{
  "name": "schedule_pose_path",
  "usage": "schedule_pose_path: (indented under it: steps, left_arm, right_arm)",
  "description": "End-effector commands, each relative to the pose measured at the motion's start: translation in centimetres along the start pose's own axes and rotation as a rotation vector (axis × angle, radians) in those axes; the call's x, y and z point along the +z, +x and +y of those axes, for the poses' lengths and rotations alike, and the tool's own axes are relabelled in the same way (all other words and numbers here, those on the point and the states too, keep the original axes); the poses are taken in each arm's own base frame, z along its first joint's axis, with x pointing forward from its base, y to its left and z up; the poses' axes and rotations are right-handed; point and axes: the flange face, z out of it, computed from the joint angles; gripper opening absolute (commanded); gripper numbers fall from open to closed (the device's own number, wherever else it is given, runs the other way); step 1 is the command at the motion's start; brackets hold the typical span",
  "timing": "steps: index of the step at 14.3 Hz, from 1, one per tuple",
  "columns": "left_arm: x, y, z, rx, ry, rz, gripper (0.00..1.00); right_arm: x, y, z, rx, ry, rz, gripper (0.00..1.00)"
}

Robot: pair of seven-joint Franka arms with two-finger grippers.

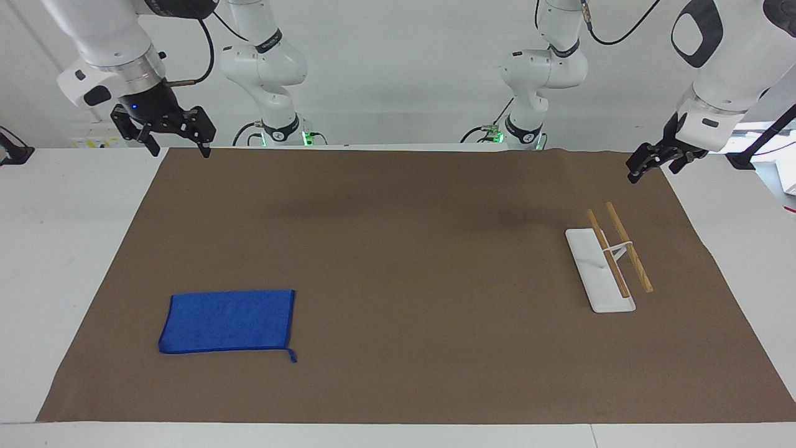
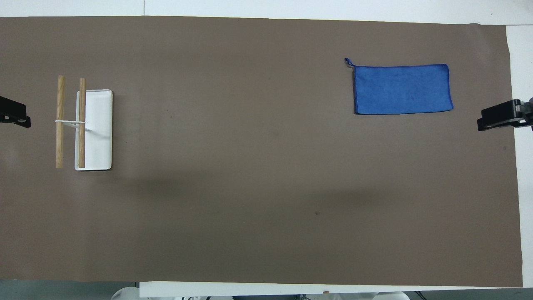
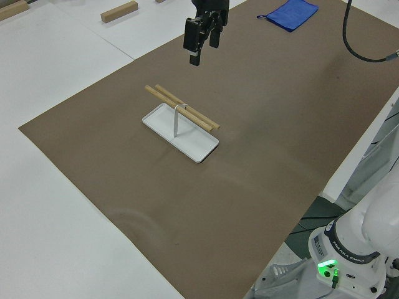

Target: Right arm passes towel to left arm to hang

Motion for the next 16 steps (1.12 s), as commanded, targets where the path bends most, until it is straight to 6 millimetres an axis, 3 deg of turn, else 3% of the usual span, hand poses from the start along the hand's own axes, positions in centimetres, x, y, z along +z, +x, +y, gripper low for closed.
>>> schedule_pose_path:
  steps: [1,12,14,16]
  left_arm:
    - [-0.1,-0.1,-0.2,0.002,-0.011,-0.016,1.0]
    - [-0.1,-0.1,-0.2,0.002,-0.011,-0.016,1.0]
    - [-0.1,-0.1,-0.2,0.002,-0.011,-0.016,1.0]
    - [-0.1,-0.2,-0.2,0.002,-0.011,-0.017,1.0]
  right_arm:
    - [0.0,-0.1,0.1,0.001,0.017,0.012,1.0]
    - [0.8,-0.2,-0.1,-0.022,0.014,-0.003,1.0]
    - [1.2,1.3,-0.2,-0.039,0.012,0.069,1.0]
    - [4.5,4.5,0.0,-0.039,0.017,0.066,1.0]
